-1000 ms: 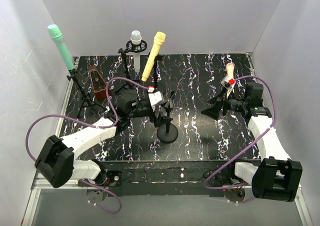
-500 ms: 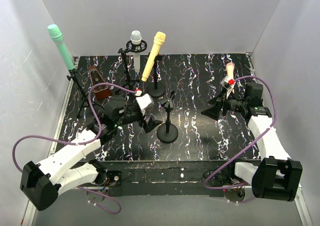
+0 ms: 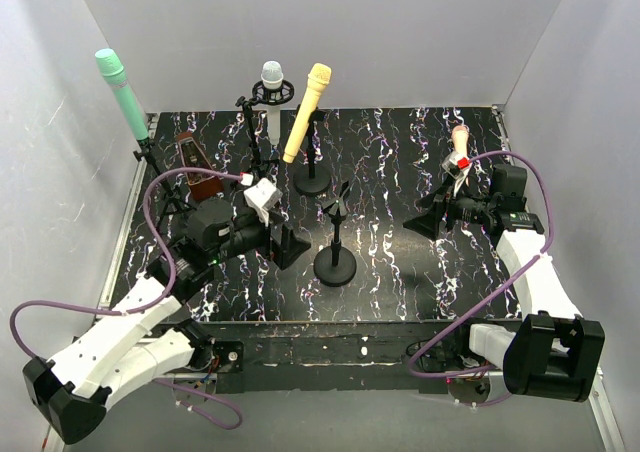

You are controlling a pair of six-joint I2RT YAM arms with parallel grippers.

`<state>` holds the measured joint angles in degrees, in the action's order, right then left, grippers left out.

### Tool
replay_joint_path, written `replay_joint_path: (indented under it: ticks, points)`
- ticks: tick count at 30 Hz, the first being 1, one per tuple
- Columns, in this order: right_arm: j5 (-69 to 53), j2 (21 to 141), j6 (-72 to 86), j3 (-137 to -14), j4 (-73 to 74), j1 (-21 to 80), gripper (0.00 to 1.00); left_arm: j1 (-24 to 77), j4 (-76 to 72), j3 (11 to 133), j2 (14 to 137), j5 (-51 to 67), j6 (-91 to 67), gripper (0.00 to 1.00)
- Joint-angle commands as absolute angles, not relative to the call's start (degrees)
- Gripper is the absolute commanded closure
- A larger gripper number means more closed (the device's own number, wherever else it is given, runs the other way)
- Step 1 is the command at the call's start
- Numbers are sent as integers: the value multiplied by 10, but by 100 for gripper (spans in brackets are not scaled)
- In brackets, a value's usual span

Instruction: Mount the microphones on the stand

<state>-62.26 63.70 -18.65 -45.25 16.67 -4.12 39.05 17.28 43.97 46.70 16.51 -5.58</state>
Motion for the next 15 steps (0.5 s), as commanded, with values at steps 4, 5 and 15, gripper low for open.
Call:
replay_joint_path:
  ticks: [4, 5, 15]
  points:
    - [-630, 638, -197, -476, 171, -48, 11, 388, 257, 552, 475, 62, -161, 2]
    - [-630, 640, -197, -477, 171, -48, 11, 388, 267, 570, 482, 42, -169, 2]
    - [-633, 635, -198, -477, 171, -53, 11, 388, 350, 787, 640, 0, -221, 2]
